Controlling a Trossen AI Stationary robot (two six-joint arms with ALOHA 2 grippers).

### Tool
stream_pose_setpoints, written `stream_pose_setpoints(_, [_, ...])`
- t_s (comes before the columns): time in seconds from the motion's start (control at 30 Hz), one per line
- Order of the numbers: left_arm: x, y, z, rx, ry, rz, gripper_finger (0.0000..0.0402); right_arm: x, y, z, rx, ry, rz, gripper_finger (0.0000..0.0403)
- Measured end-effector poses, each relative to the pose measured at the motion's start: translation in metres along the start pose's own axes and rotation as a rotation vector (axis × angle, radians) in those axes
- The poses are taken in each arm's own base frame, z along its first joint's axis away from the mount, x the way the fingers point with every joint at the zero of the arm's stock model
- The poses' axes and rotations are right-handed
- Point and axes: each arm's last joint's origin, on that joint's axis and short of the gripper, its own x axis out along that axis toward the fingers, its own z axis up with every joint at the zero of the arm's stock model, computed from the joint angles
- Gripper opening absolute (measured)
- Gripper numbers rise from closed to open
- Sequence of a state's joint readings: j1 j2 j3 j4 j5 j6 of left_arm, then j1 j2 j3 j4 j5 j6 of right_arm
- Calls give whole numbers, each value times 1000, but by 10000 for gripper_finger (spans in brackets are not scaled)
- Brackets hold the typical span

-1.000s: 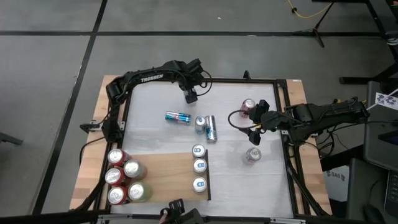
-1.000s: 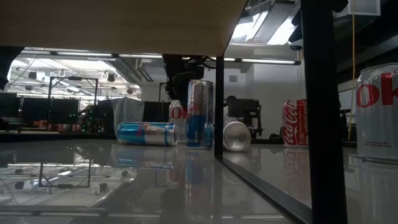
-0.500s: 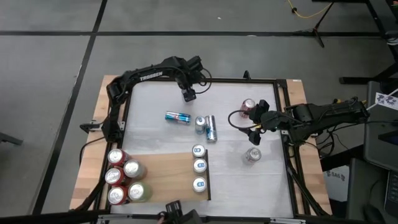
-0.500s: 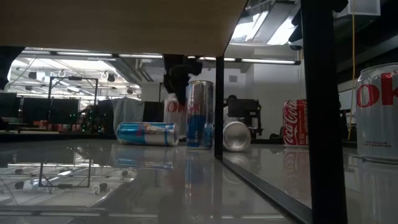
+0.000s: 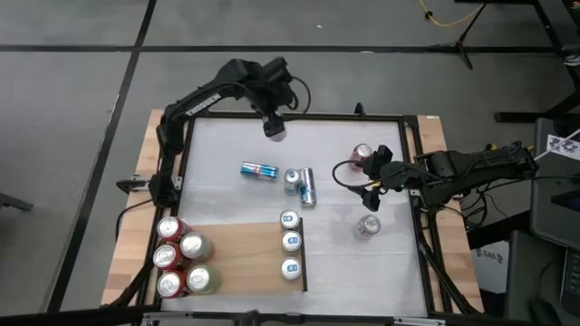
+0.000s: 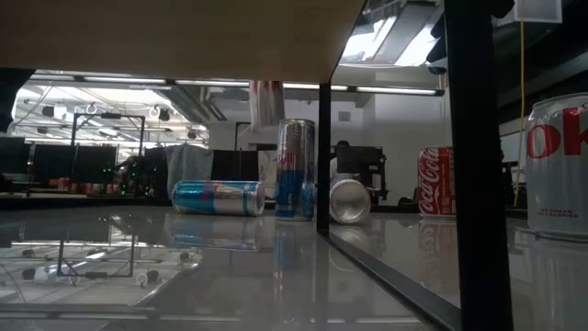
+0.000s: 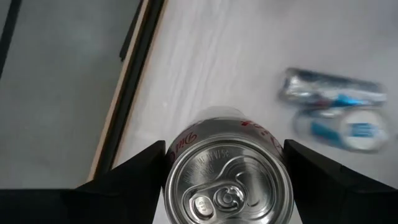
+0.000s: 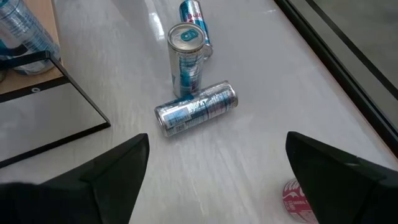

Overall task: Place canned beverage on shelf
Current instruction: Put the silver soda can on the shelf

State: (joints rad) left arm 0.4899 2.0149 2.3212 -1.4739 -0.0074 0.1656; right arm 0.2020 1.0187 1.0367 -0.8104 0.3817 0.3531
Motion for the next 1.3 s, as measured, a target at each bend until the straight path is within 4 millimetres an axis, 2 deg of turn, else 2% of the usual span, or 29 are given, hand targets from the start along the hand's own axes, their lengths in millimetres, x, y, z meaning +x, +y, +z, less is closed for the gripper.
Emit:
stream_pose_setpoints(0.07, [-18, -8, -2, -2, -24, -7, 270, 0, 0, 0, -1, 0, 0, 367])
stream_pose_setpoints(0.23, [-52, -31, -26, -47, 3, -25, 270, 0, 0, 0, -1, 0, 0, 367])
stream_pose_setpoints(0.33, [-76, -48, -32, -70, -88, -65, 270, 0, 0, 0, 0, -1, 1, 367])
stream_pose_setpoints(0.5, [-111, -82, -51, -63, -146, -100, 269, 0, 0, 0, 0, -1, 1, 367])
stream_pose_setpoints(0.67, [-137, -119, -68, -36, -202, -170, 269, 0, 0, 0, 0, -1, 1, 367])
stream_pose_setpoints(0.97, [-160, -184, -96, 35, -192, -321, 269, 0, 1, 0, 1, 15, 43, 367])
stream_pose_setpoints(1.3, [-175, -231, -127, 62, -168, -390, 269, 0, 2, -1, 1, 20, 58, 367])
